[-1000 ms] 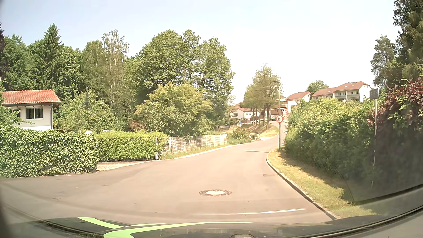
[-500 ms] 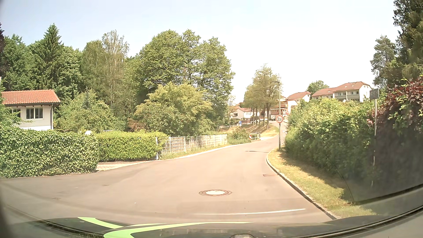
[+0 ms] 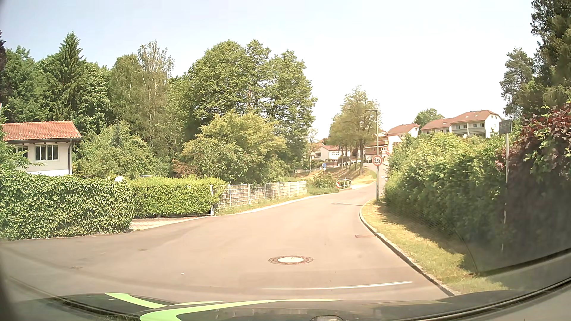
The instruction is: Follow the waypoints while adhering to traffic rules and regulations
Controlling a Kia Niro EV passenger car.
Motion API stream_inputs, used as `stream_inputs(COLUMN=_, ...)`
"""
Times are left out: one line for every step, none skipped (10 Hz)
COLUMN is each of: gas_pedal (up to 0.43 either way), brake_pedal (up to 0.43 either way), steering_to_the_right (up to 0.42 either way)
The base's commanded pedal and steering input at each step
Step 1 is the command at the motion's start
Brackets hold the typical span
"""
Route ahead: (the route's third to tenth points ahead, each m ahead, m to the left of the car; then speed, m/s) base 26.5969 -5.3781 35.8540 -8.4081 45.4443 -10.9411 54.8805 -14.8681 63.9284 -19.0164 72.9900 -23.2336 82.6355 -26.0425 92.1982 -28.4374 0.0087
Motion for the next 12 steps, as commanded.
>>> stream_inputs(gas_pedal=0.000, brake_pedal=0.280, steering_to_the_right=0.014)
stream_inputs(gas_pedal=0.000, brake_pedal=0.280, steering_to_the_right=0.014)
stream_inputs(gas_pedal=0.000, brake_pedal=0.280, steering_to_the_right=0.014)
stream_inputs(gas_pedal=0.000, brake_pedal=0.280, steering_to_the_right=0.014)
stream_inputs(gas_pedal=0.000, brake_pedal=0.287, steering_to_the_right=0.014)
stream_inputs(gas_pedal=0.000, brake_pedal=0.280, steering_to_the_right=0.014)
stream_inputs(gas_pedal=0.000, brake_pedal=0.280, steering_to_the_right=0.014)
stream_inputs(gas_pedal=0.000, brake_pedal=0.280, steering_to_the_right=0.014)
stream_inputs(gas_pedal=0.000, brake_pedal=0.280, steering_to_the_right=0.014)
stream_inputs(gas_pedal=0.000, brake_pedal=0.280, steering_to_the_right=0.014)
stream_inputs(gas_pedal=0.000, brake_pedal=0.280, steering_to_the_right=0.014)
stream_inputs(gas_pedal=0.000, brake_pedal=0.280, steering_to_the_right=0.014)
